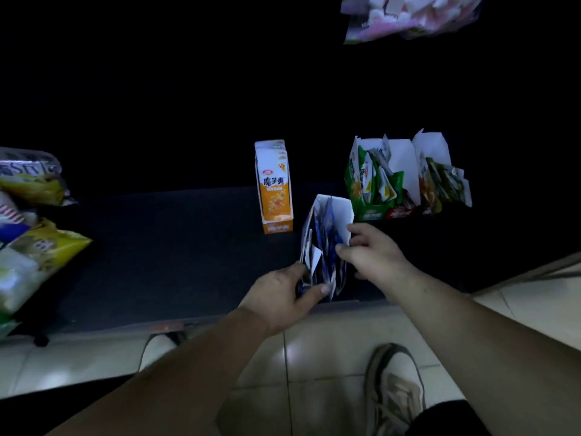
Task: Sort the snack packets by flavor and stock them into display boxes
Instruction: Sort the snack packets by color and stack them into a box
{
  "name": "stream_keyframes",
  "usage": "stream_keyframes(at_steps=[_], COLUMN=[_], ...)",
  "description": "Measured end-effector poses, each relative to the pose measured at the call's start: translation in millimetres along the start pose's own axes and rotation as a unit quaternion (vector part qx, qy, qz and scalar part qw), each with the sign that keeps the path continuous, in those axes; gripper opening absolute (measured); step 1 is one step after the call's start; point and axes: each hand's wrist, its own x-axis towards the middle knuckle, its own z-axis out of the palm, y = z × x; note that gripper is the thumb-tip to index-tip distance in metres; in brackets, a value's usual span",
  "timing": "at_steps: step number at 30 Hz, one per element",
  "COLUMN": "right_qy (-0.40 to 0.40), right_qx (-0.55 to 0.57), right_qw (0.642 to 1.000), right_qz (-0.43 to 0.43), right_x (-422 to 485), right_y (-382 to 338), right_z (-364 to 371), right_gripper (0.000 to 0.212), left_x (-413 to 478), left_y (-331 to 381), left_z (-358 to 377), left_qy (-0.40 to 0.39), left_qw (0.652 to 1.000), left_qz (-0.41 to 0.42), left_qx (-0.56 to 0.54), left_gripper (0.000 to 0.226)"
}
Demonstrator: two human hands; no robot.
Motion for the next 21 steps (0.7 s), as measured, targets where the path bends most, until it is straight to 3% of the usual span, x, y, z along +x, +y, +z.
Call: stream_keyframes(at_steps=[6, 10, 13, 17, 21], right_qy=[0.002, 0.032, 0.017, -0.078, -0.088], right_qx=[0.068, 0.070, 0.042, -0.061, -0.103], right_qw=[0.997, 0.996, 0.999, 0.993, 0.985], right_qz=[0.027, 0.035, -0.015, -0.066, -0.108], right_x=[-43, -54, -50, -37, -25], right_y=[26, 42, 45, 50, 56], right_z=[43, 64, 65, 63, 52], right_gripper=[0.061, 0.032, 0.058, 0.103, 0.108], left_x=[-55, -59, -51, -37, -28], left_y=[-15, -17, -15, -4, -5], left_z=[1, -6, -9, -5, 2], left_qy=[0.001, 0.030, 0.072, 0.081, 0.092], left_qw=[0.999, 0.996, 0.992, 0.983, 0.988], left_qz=[-0.021, -0.062, -0.092, -0.009, 0.001], left_qx=[-0.042, -0.057, -0.050, -0.165, -0.126], left_gripper=[0.059, 0.054, 0.084, 0.116, 0.137])
